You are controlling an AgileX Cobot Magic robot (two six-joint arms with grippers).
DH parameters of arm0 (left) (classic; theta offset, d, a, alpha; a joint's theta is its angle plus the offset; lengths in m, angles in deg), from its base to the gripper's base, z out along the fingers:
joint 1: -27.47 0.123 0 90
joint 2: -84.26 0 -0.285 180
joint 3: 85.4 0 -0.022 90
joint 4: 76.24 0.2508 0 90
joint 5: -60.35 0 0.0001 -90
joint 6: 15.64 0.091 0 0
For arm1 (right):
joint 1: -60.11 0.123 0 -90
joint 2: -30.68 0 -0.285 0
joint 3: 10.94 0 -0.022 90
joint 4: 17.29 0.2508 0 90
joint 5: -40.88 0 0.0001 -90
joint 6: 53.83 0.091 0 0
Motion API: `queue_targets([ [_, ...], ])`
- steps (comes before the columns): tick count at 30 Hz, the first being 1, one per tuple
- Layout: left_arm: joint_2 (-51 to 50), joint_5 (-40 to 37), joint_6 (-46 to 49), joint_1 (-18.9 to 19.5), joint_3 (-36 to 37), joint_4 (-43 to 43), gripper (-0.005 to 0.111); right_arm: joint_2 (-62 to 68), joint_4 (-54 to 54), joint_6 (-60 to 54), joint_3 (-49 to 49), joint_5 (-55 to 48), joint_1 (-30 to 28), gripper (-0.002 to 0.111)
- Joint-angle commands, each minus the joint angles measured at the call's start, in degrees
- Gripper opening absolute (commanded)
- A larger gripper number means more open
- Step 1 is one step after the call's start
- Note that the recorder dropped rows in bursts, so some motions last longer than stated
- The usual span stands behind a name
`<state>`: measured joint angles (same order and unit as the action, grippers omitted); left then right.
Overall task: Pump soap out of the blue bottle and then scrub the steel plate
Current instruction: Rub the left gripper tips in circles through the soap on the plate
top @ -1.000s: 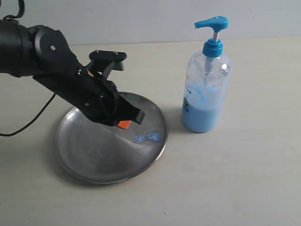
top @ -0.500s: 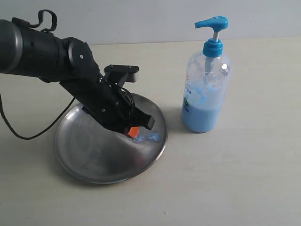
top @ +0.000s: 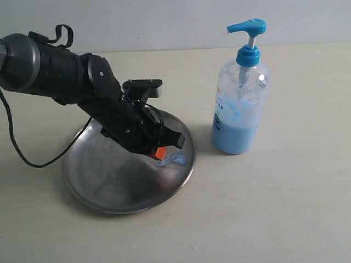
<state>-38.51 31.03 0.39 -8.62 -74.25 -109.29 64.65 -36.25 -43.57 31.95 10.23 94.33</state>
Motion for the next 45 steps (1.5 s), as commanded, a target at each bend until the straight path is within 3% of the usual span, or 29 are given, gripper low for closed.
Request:
queue_targets([
  [1, -2.0, 1.4, 0.1, -0.2, -0.3, -0.9, 0.0, -0.1, -0.1, 0.2, 0.3, 0.7, -0.2, 0.0],
  [12, -3.7, 1.7, 0.5, -0.2, -0.8, -7.5, 0.0, -0.1, 0.3, 0.2, 0.3, 0.8, -0.2, 0.0],
  [22, -3.7, 2.2, 2.4, -3.2, -3.4, -8.1, 0.0, -0.1, 0.5, 0.2, 0.3, 0.8, -0.2, 0.0],
  [38, -6.7, 0.3, 1.9, -3.2, -3.5, -8.8, 0.0, -0.1, 1.0, 0.2, 0.3, 0.9, -0.2, 0.0],
  [45, -7.6, 0.4, 1.8, -3.2, -7.5, -9.6, 0.0, -0.1, 1.2, 0.2, 0.3, 0.9, -0.2, 0.0],
])
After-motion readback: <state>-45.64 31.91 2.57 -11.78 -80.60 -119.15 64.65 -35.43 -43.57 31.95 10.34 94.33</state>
